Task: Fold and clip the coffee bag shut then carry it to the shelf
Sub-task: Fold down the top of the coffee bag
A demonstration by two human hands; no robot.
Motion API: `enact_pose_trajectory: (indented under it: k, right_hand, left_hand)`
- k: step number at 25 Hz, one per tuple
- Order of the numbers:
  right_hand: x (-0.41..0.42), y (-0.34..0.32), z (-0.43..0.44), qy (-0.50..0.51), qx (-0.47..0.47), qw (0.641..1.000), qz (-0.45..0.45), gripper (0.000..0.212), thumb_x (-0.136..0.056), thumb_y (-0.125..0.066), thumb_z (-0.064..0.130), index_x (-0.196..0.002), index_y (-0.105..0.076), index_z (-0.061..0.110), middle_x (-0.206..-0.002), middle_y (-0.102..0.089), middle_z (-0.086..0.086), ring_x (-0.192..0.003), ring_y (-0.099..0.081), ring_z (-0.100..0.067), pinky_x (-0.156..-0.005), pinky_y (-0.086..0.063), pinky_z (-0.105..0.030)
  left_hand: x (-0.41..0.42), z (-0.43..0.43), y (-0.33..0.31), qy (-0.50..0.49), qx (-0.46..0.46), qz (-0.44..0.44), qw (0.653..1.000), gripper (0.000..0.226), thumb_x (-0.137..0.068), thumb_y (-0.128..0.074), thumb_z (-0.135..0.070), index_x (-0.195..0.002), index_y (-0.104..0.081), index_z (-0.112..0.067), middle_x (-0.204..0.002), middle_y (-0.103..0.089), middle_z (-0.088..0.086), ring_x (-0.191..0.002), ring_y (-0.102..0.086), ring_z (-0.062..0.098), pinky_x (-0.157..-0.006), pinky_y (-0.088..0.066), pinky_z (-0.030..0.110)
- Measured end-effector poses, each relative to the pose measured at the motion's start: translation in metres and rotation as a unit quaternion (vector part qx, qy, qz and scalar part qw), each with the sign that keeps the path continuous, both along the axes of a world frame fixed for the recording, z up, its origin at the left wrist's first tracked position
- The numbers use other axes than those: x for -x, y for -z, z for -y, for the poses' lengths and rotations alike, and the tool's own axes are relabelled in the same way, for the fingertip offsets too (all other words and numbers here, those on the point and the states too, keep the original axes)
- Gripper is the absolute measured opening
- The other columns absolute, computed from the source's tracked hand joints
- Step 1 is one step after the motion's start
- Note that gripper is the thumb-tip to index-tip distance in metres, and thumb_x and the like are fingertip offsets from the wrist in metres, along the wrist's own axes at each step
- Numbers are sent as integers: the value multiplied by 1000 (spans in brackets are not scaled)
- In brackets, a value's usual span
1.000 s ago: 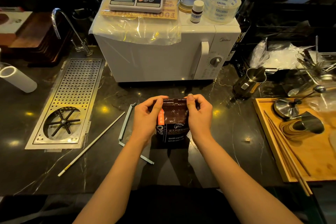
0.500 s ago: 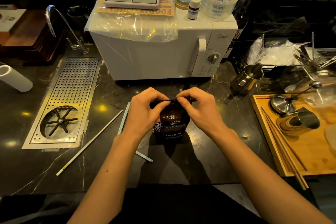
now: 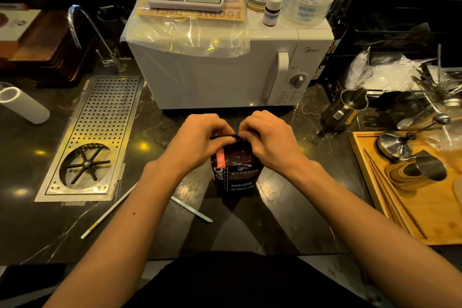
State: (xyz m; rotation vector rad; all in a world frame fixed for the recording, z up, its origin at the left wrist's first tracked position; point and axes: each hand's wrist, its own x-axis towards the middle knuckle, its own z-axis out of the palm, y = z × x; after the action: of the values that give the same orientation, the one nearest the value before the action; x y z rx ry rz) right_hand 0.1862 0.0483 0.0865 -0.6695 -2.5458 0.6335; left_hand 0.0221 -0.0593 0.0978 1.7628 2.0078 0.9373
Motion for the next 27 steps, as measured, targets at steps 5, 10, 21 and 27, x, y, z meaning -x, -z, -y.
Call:
enact_pose_trajectory:
  k: [5,10,21,27]
  right_hand:
    - [-9,1,-4,-3,24,1000,-7,6,-88,-63,26,-88,-66,21,-85,-63,6,-83,-57,-14,-70,-52,-44]
    - [-17,-2,-14,9,58,998,-12,3,-85,-67,17,-85,-70,16,-82,-68,1,-79,-62,-16,-71,-53,-44]
    - [-17,3,-14,103,264,952,-116,7,-82,-75,14,-85,-75,20,-82,-75,1,-80,-71,-15,-79,-59,-36]
    - [-18,14,0,158,254,940,-167,16,-83,-72,6,-82,-73,22,-75,-69,11,-74,-65,-4,-74,-54,-23]
  left_hand:
    - [7,4,3,-7,-21,-10,1000,5,-81,-75,-16,-85,-76,-14,-78,-68,1,-75,-63,14,-71,-54,38]
    - [8,1,4,-1,-19,-22,1000,8,-80,-76,-21,-87,-76,-17,-80,-68,-2,-77,-63,11,-72,-56,38]
    - [15,-1,14,-63,-20,-9,998,18,-72,-80,-35,-74,-68,-22,-77,-68,-6,-76,-63,14,-68,-55,43]
    - [-4,6,29,-111,-42,176,977,9,-78,-78,-23,-83,-70,-25,-84,-69,-4,-81,-64,10,-75,-53,27]
